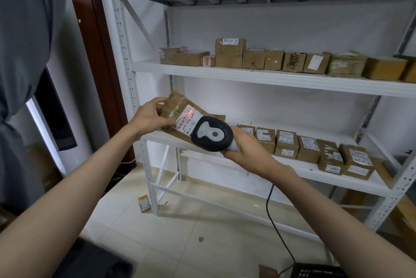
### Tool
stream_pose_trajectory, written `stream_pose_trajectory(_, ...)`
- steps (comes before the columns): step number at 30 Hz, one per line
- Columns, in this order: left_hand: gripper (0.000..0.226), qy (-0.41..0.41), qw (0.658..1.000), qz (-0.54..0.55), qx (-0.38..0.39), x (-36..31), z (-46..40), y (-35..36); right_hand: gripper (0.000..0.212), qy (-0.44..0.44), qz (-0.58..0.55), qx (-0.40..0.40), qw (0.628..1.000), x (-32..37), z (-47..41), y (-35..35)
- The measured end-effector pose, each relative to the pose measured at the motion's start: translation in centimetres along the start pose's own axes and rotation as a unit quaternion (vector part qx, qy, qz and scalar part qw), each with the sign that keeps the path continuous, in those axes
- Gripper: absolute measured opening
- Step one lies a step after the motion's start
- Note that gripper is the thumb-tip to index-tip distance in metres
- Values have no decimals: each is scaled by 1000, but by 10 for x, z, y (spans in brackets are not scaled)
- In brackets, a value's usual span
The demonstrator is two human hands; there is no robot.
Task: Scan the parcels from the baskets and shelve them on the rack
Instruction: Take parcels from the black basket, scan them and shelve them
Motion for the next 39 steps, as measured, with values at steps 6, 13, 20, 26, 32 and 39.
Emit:
stream_pose_trajectory(6,80,-5,999,36,-9,-5,-1,-12,28,10,-37,-22,999,8,-4,-10)
stream_pose_trajectory(13,85,-12,991,116,-60,-17,-9,-32,24,35,-110,-72,991,10,-37,-49)
stream_pose_trajectory(20,101,0,972,203,-115,-46,-37,-44,22,43,-200,-110,973,22,-124,-97)
stream_pose_trajectory(26,108,19,952,277,-127,-75,-82,-49,27,7,-243,-122,962,31,-192,-136)
stream_pose_trajectory(32,99,24,919,367,-141,-124,-143,-39,16,-20,-279,-112,954,21,-253,-187)
stream_pose_trajectory(39,89,41,888,437,-135,-197,-213,-6,26,-8,-283,-139,949,-16,-288,-253)
Point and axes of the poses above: each hand's wrist, its own z-axis away from the middle knuckle, its own y-axis out of the palm, x = y × z, the point moved 9 cm from there along -z, towards the middle knuckle, and after that the axes turned 2 degrees about z, right-handed, at the moved point
